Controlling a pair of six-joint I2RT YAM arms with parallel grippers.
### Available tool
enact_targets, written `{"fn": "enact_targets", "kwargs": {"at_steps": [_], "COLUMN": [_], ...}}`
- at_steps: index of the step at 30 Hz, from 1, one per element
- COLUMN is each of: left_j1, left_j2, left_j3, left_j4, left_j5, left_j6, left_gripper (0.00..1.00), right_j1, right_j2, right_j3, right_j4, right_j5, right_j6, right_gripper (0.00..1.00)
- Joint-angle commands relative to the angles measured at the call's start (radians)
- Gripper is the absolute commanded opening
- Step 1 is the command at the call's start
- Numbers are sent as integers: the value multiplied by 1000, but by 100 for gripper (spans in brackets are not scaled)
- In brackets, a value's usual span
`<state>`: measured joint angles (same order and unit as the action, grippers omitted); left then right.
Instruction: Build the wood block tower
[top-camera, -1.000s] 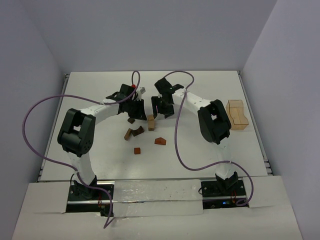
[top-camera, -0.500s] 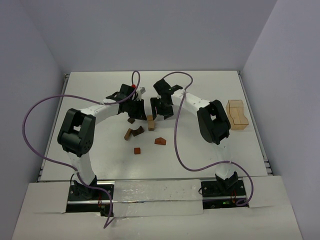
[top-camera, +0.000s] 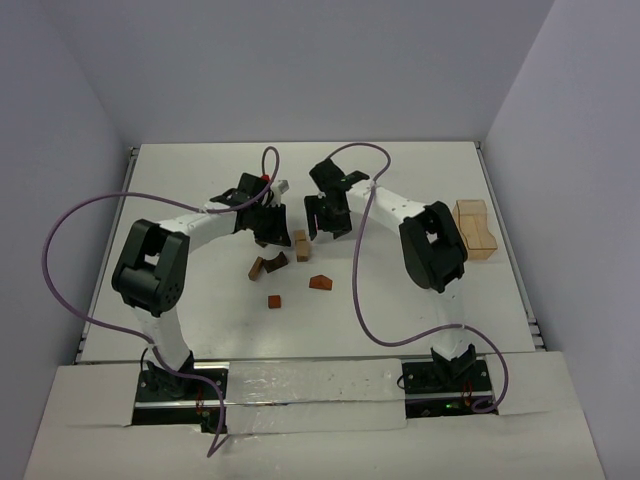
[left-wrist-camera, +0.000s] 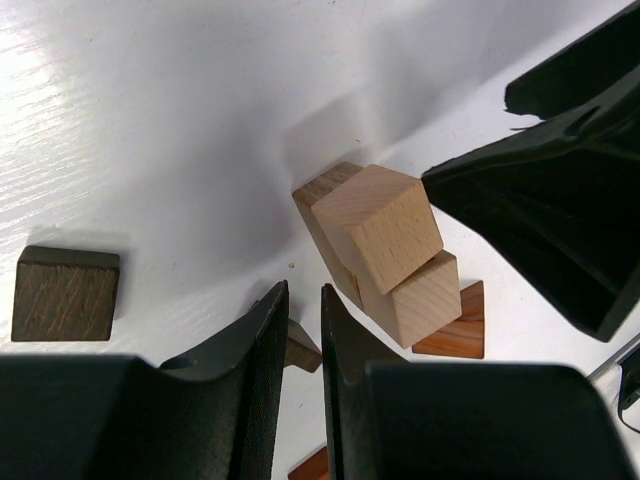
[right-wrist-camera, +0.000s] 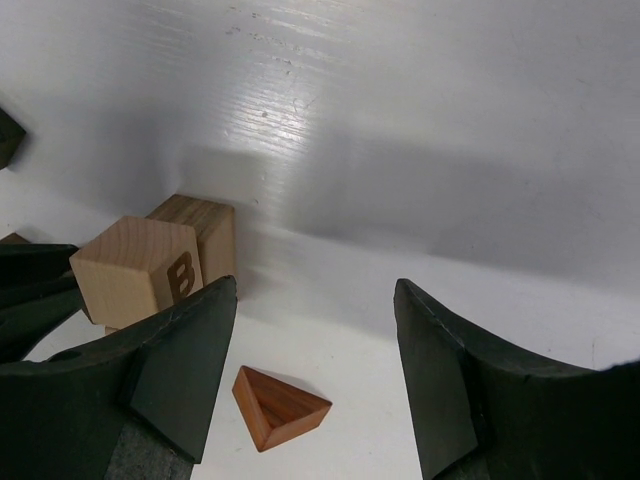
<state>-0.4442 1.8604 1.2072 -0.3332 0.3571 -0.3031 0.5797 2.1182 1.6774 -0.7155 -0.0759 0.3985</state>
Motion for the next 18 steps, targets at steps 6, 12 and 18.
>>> {"fn": "enact_targets", "kwargs": {"at_steps": [6,12,18], "left_j1": [-1,-1,-1], "left_j2": [-60,-57,-47], "left_j3": [-14,-12,-8], "left_j4": [28,28,29], "left_j5": [6,17,30], "left_j6": [13,7,-2], "left_gripper": [26,26,26], "right_j1": [-4,2,9], "right_j2": [-121,-115,-109], "right_j3": [-61,-53,-49], "right_j4": [38,37,37], "right_j5": [8,-11,-23], "right_j6": [-10,-9,-9], "right_gripper": [72,72,72]}}
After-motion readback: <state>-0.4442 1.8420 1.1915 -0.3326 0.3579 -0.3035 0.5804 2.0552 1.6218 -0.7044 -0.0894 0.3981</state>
